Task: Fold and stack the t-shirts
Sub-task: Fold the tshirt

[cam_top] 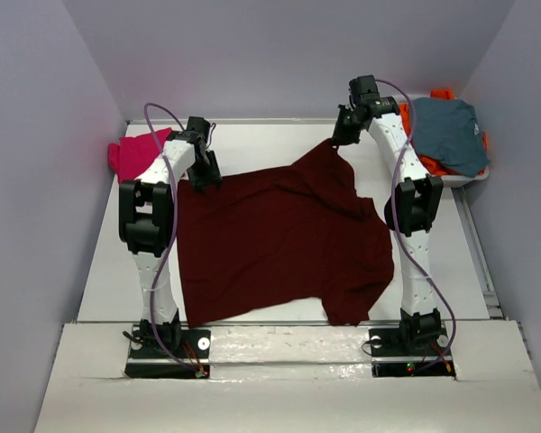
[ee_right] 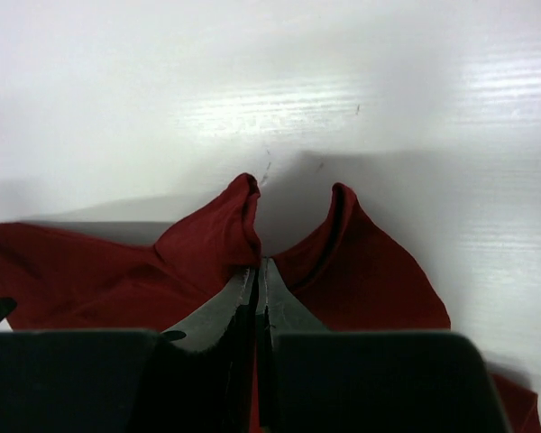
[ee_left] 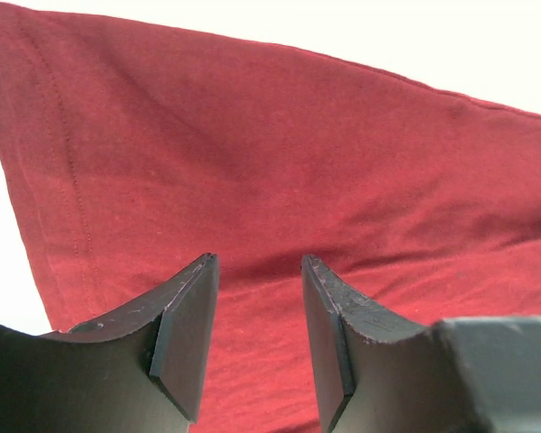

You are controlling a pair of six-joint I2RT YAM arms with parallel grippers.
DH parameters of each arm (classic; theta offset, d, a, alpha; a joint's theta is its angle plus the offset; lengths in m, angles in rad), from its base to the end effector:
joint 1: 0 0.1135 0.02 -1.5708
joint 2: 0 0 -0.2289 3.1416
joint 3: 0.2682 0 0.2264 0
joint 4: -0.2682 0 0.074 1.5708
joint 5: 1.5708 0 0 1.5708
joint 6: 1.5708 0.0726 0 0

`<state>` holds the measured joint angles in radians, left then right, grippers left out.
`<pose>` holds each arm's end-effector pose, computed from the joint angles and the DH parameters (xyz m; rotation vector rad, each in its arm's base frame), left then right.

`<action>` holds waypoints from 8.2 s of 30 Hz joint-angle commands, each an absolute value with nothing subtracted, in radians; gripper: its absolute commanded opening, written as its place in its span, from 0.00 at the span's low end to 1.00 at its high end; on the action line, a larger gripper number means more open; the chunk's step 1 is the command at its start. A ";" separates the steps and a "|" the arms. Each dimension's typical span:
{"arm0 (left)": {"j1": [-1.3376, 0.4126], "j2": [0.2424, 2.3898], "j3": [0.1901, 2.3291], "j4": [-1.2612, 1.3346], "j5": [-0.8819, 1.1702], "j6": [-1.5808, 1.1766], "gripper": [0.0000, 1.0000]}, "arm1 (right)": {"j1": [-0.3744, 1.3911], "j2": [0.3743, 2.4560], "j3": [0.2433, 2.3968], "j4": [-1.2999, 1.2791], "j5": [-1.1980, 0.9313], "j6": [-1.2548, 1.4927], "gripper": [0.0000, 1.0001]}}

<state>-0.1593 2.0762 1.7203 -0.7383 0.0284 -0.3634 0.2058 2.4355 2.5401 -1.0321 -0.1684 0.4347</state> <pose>0.4179 -0.0692 0.1637 -0.2639 2.6680 -0.2051 0.4795 0.1125 0.2280 0.2193 2.5341 0.4704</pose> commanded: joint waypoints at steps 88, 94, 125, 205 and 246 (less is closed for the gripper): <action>-0.002 2.396 2.095 -0.618 -0.008 -0.348 0.53 | 0.207 2.316 2.442 -0.630 -0.067 0.186 0.07; -0.002 2.355 2.049 -0.592 0.043 -0.327 0.54 | 0.207 2.325 2.448 -0.630 -0.066 0.187 0.07; -0.002 2.318 1.991 -0.535 0.189 -0.279 0.48 | 0.207 2.326 2.444 -0.630 -0.072 0.186 0.07; -0.011 1.815 1.509 -0.724 0.144 -0.430 0.06 | 0.207 2.013 2.010 -1.246 -0.051 0.367 0.07; -0.011 1.844 1.462 -0.744 0.058 -0.394 0.56 | 0.098 1.974 1.687 -1.137 -0.081 0.391 0.07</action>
<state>-0.0128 1.8835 1.4609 -0.7361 0.0582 -0.4034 0.1040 2.0083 1.7027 -1.1671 -0.0525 0.4099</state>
